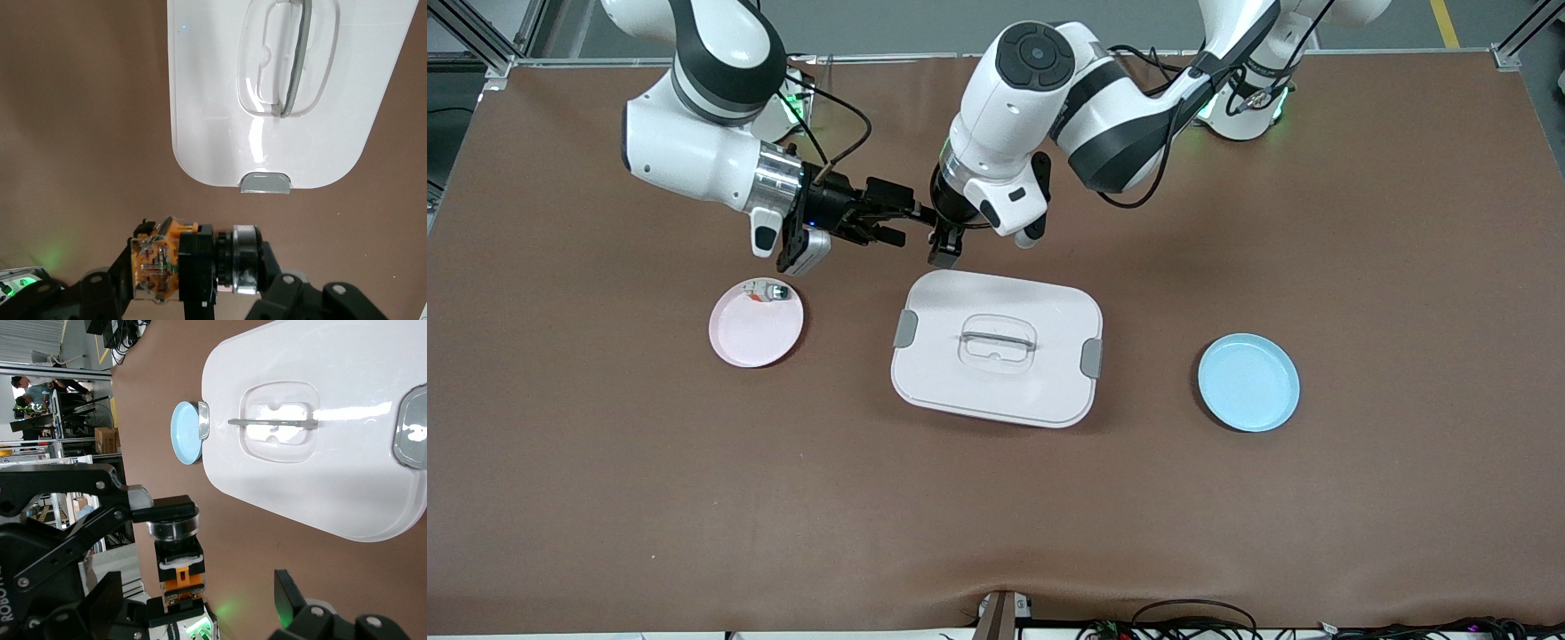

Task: Transfer orange switch to right arm and place
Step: 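Close the right gripper on the switch and open the left gripper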

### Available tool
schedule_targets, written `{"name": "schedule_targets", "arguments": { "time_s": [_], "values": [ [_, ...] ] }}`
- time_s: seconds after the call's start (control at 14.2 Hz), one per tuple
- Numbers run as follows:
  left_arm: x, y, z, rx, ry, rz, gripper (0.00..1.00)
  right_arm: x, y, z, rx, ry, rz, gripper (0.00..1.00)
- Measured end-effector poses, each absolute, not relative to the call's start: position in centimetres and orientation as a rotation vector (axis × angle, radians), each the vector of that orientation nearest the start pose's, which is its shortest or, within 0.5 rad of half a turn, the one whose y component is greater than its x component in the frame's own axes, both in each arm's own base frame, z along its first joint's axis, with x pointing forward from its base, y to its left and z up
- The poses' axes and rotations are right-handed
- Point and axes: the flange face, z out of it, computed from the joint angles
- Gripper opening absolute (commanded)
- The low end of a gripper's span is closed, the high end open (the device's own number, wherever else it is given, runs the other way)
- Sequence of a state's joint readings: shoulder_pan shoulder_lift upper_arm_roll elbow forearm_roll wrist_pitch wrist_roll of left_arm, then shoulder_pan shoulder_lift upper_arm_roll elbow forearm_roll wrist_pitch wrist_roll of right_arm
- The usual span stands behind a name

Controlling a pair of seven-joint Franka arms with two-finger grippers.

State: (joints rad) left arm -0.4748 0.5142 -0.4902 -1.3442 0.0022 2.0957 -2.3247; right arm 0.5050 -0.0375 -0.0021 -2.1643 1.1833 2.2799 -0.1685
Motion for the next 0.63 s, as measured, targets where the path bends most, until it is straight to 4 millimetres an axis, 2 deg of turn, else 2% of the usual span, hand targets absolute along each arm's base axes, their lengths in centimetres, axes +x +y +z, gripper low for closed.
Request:
{"name": "schedule_targets", "arguments": {
  "time_s": [0.49,0.63],
  "values": [
    [46.7,-55.3,48.9,-2.554,-2.234,0.420,0.00,46.7,30.6,42.6,-2.203,0.106,0.025,1.00],
    [46.7,-55.3,48.9,-2.554,-2.234,0.420,0.00,46.6,31.1,42.3,-2.207,0.092,0.022,0.43]
  ]
}}
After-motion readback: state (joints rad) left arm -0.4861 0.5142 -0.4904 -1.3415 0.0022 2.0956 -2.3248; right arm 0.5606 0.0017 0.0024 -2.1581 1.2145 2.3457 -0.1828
